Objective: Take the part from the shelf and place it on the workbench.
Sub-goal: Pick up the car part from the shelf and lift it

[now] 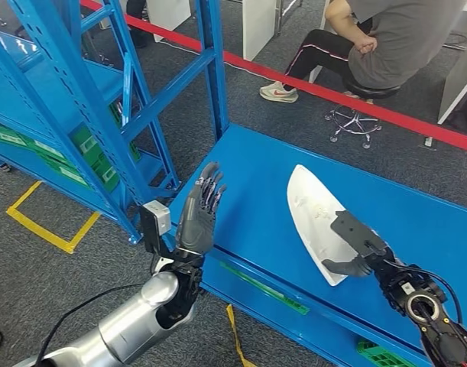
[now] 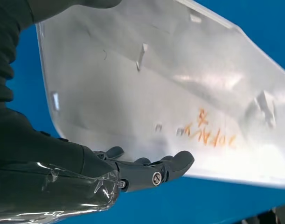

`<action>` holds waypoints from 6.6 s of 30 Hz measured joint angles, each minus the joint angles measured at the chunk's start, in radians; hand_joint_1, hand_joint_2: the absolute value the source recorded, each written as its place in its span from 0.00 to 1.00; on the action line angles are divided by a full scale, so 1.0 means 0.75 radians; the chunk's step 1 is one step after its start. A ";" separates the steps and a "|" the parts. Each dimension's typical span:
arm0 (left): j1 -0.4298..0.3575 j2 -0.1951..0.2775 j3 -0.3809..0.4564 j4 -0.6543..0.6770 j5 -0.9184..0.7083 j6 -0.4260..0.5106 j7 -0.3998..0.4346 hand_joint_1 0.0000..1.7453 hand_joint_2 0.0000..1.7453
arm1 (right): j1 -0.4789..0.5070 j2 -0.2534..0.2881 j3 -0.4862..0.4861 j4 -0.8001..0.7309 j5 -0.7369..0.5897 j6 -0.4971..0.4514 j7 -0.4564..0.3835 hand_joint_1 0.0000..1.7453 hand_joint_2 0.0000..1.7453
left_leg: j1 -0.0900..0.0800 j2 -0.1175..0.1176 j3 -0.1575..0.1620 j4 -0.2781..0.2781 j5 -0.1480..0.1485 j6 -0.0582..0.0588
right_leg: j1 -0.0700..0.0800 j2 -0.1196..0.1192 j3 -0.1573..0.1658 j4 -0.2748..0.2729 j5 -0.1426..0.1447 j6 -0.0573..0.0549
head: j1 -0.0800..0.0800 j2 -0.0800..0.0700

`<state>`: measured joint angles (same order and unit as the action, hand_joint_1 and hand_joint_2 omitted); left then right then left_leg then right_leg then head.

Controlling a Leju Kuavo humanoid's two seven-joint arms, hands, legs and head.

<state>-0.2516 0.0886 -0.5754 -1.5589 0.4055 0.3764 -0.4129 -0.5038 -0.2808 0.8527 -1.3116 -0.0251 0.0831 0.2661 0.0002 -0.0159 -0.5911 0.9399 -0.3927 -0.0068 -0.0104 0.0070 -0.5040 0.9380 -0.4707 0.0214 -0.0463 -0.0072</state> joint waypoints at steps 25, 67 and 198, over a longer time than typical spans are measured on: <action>-0.002 0.019 -0.019 -0.018 0.017 0.042 -0.027 0.00 0.00 | -0.224 0.013 0.264 0.075 0.046 0.081 -0.013 0.00 1.00 | 0.000 0.000 0.000 0.000 0.001 0.000 | 0.000 0.000 0.000 0.000 0.000 0.000 | 0.000 0.000; 0.004 0.031 -0.019 -0.029 -0.016 -0.009 -0.016 0.00 0.00 | -0.355 0.090 0.293 0.054 -0.273 0.103 -0.075 0.00 1.00 | 0.000 0.000 0.000 0.000 0.001 0.000 | 0.000 0.000 0.000 0.001 0.000 0.000 | 0.000 0.000; -0.013 0.065 -0.019 -0.029 0.058 0.026 -0.061 0.00 0.00 | -0.432 0.042 0.328 0.509 0.155 0.195 -0.140 1.00 1.00 | 0.005 -0.001 0.003 0.001 0.001 -0.001 | 0.000 0.000 0.003 0.001 0.001 0.000 | 0.000 0.000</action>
<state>-0.2613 0.1370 -0.5898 -1.5805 0.4494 0.3958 -0.4586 -0.8277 -0.2491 1.0988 -0.9299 0.0916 0.2291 0.1614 0.0040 -0.0163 -0.5889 0.9406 -0.3917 -0.0075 -0.0103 0.0070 -0.5017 0.9384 -0.4701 0.0215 -0.0463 -0.0072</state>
